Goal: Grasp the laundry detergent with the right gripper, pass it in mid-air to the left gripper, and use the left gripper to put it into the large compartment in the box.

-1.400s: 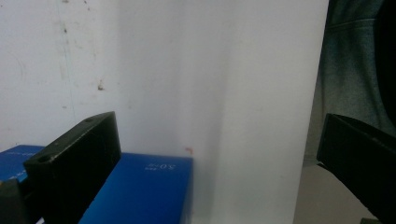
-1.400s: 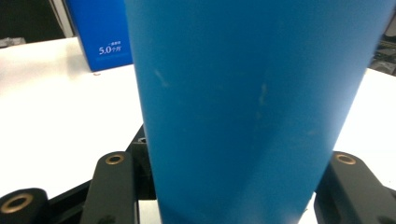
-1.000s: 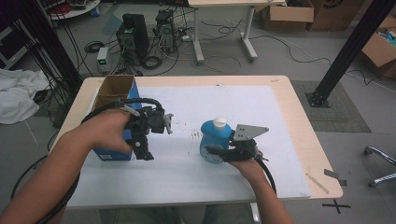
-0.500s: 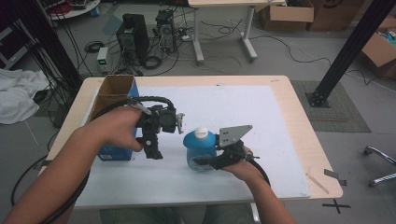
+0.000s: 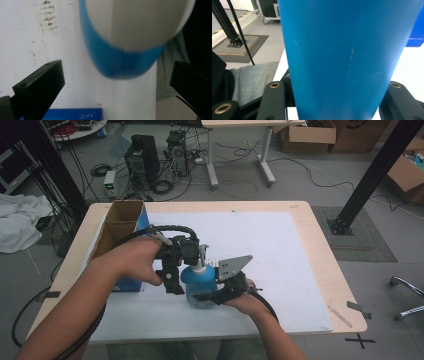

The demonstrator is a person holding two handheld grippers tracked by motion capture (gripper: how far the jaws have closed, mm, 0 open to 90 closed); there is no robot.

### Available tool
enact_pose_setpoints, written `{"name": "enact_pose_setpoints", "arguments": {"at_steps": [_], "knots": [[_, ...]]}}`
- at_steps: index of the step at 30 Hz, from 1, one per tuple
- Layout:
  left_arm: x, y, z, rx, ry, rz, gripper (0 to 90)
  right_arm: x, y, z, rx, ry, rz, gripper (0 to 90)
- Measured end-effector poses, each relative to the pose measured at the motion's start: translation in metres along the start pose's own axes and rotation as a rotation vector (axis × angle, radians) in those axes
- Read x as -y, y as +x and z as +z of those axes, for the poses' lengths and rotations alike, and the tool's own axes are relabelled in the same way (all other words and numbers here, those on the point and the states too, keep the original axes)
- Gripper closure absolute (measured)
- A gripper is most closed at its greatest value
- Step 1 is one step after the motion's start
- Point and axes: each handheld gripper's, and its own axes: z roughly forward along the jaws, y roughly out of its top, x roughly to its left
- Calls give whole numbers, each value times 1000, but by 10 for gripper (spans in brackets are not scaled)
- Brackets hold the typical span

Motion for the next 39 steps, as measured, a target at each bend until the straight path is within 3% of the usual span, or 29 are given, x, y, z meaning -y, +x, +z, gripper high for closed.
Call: {"name": "enact_pose_setpoints", "arguments": {"at_steps": [22, 39], "knots": [[-22, -1, 7, -27, 3, 20, 10, -4, -4, 15, 8, -22, 3, 455], [-25, 1, 8, -27, 23, 16, 159, -5, -5, 15, 17, -33, 14, 457]]}}
